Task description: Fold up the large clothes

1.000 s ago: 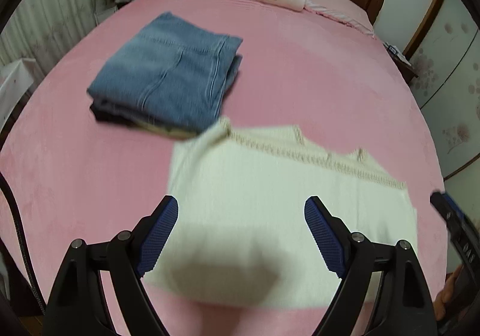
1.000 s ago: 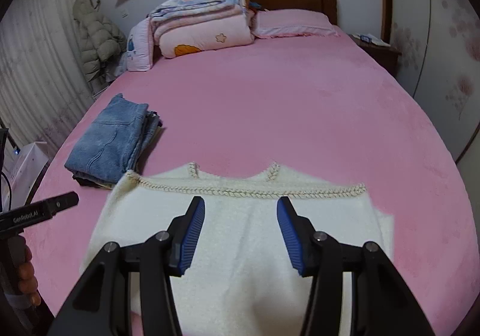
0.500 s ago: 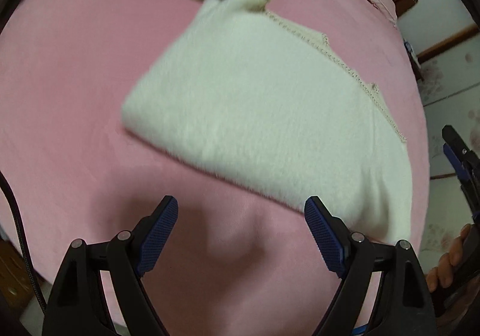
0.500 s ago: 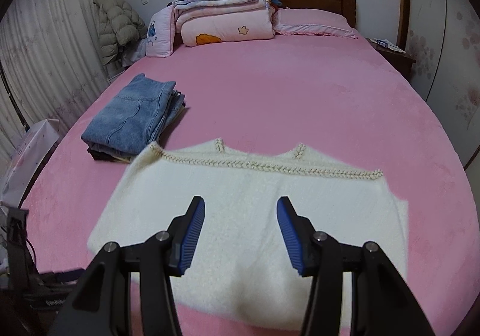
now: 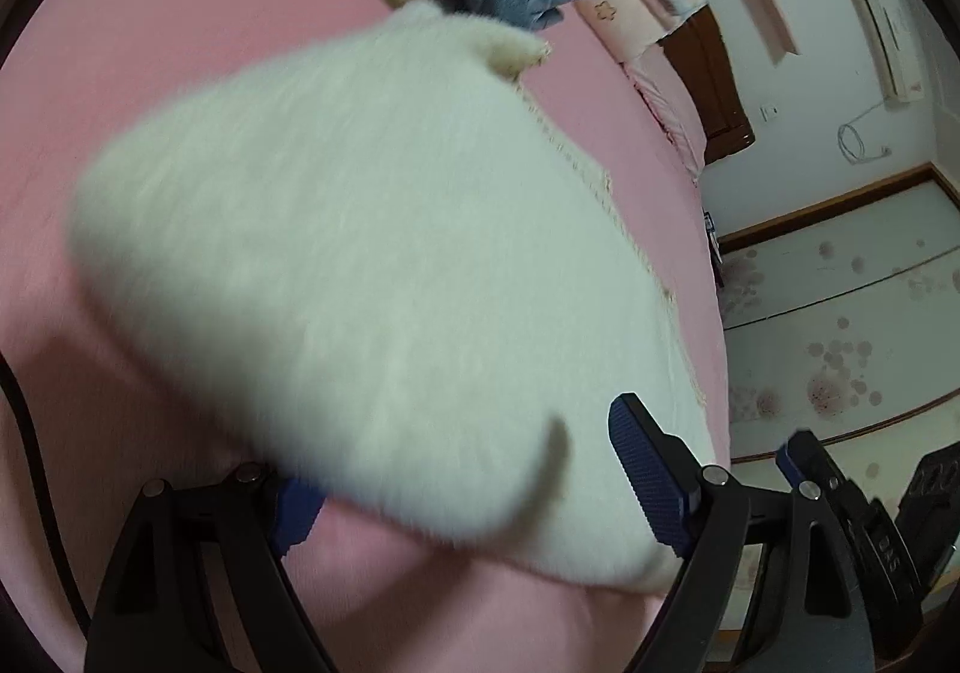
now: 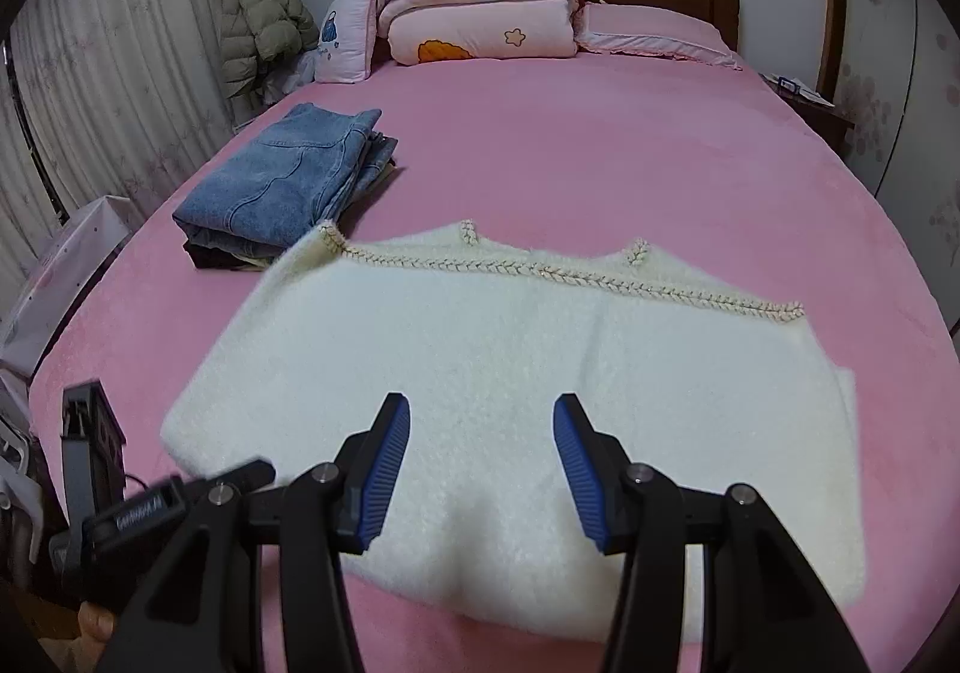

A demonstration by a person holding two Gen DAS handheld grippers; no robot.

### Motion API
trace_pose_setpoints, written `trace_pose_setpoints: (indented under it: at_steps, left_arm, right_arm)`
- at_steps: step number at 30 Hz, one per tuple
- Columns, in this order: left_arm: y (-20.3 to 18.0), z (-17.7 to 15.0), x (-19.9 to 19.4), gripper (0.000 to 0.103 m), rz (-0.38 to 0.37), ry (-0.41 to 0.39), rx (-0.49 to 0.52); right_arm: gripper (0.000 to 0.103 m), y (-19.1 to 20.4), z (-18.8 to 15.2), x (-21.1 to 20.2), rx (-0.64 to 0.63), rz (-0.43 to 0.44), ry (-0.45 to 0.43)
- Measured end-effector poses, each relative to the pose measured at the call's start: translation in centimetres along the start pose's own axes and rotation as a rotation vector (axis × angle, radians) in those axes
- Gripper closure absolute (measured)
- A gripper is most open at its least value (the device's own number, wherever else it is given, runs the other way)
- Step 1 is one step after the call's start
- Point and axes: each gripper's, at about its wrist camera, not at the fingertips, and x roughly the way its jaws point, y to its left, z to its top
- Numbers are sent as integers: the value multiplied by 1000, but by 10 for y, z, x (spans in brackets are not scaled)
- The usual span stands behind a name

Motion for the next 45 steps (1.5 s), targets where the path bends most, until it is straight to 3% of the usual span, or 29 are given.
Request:
trace_pose_setpoints:
  at_steps: [8,9,12,16,20,23,25,30,36,39,41,45]
  left_arm:
    - [4,20,23,18,-24,-51,21]
    - [2,19,22,24,-9,-55,24]
    - [-1,18,17,60,79,-66,40]
    - [-8,29,5,80,67,-58,25]
    - [-56,30,-11,82,151,-110,234]
    - [-93,21,-20,82,159,-139,360]
    - [-121,14,-23,83,157,-154,444]
    - [-189,-11,-24,83,119,-167,631]
    - [-271,-59,0,83,1,-126,831]
    - [-292,-88,22,82,-41,-62,899]
    - [-298,-116,53,82,-41,4,935]
    - [-291,-166,123,78,64,184,979]
  right_arm:
    - [56,-7,-7,19,10,-17,2]
    - [59,-8,-7,24,17,-15,8]
    - [71,-7,-9,39,12,-27,35]
    - [91,-5,-13,63,10,-37,88]
    - [96,1,-20,87,11,-20,152]
    - [96,0,-29,101,3,-15,185]
    - [96,-11,-28,103,65,34,198]
    - [97,-43,-23,105,181,195,250]
    - [99,-80,-27,81,292,338,236]
    - [99,-118,-42,42,363,282,187]
    - [99,-149,-59,14,416,187,172]
    - [99,-196,-95,-26,484,23,193]
